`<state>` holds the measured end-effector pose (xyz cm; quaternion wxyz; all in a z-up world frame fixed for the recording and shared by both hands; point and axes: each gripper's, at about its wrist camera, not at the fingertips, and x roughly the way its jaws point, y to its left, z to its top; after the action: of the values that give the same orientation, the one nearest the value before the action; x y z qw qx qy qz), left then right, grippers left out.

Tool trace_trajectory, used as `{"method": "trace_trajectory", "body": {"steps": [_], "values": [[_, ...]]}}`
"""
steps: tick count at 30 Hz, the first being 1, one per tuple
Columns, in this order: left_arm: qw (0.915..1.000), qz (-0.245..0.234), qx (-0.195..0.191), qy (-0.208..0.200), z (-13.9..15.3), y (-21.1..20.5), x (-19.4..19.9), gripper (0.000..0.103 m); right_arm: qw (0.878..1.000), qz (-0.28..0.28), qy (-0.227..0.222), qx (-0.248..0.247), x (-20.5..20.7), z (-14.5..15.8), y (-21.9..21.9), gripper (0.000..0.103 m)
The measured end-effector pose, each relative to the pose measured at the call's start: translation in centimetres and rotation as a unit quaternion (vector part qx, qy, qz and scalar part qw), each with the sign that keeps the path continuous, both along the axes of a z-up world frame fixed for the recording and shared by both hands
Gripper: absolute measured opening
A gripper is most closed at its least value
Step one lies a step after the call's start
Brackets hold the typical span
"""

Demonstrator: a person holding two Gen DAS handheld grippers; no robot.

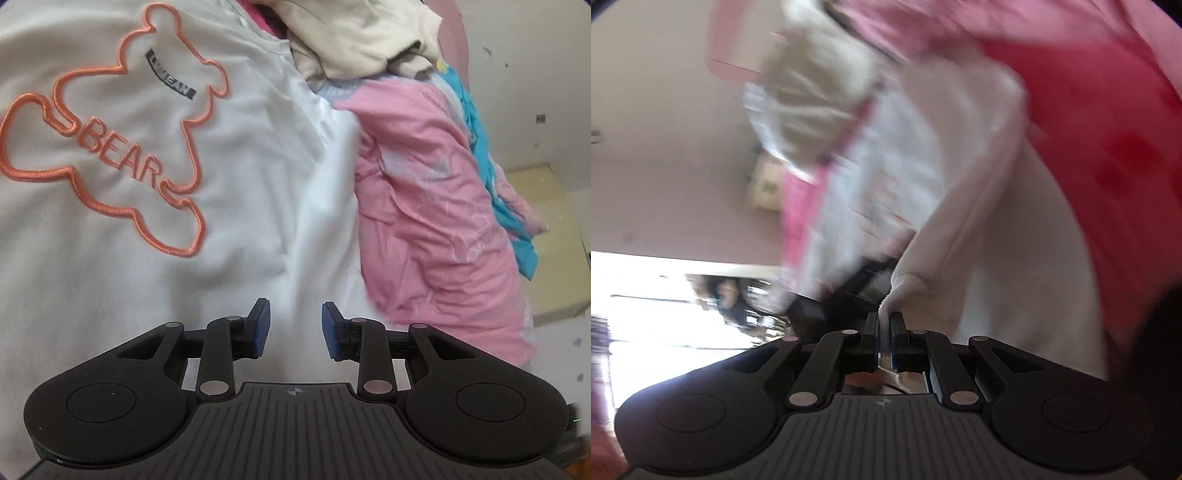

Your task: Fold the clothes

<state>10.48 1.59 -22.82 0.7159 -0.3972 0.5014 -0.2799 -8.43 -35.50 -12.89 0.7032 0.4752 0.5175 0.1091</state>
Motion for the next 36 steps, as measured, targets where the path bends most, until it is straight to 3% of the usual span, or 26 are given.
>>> {"method": "trace_trajectory", "body": {"steps": [4, 10, 15, 19, 25, 27, 29, 32, 36], "values": [[0.999, -0.036, 0.018, -0.016, 0.6, -0.8, -0.5, 0.035, 0.999, -0.003, 0.041, -0.004, -1.4, -2.6, 0.5, 0.007], [0.9939, -0.087, 0.059, -0.035, 1.4, -2.2, -1.5, 0.036, 0.999, -0.009, 0.029, -0.012, -1.9, -2.1, 0.7, 0.007], [0.9918, -0.101, 0.076, -0.018, 1.4, -2.4, -2.3, 0.035, 0.999, -0.025, 0.04, -0.011, -2.1, -2.9, 0.4, 0.008], [0.9883, -0.123, 0.089, -0.017, 1.7, -2.6, -3.0, 0.035, 0.995, -0.013, 0.076, -0.057, -2.4, -4.0, 0.9, 0.008], [0.9826, -0.156, 0.1, -0.003, 1.5, -3.2, -4.8, 0.036, 0.993, 0.012, 0.05, -0.11, -2.2, -3.2, 2.0, 0.009], [0.9811, -0.163, 0.104, -0.005, 1.5, -3.3, -5.2, 0.036, 0.985, 0.027, 0.057, -0.159, -2.1, -2.9, 2.6, 0.016], [0.9794, -0.168, 0.111, -0.01, 1.6, -3.4, -5.4, 0.035, 0.972, 0.053, 0.055, -0.221, -2.1, -2.2, 3.5, 0.039], [0.9789, -0.17, 0.112, -0.016, 1.9, -3.1, -5.7, 0.036, 0.954, 0.086, 0.028, -0.285, -2.3, -0.6, 4.9, 0.042], [0.9779, -0.174, 0.115, -0.015, 2.1, -2.8, -5.9, 0.036, 0.942, 0.088, -0.001, -0.323, -2.6, 0.9, 5.4, 0.043]]}}
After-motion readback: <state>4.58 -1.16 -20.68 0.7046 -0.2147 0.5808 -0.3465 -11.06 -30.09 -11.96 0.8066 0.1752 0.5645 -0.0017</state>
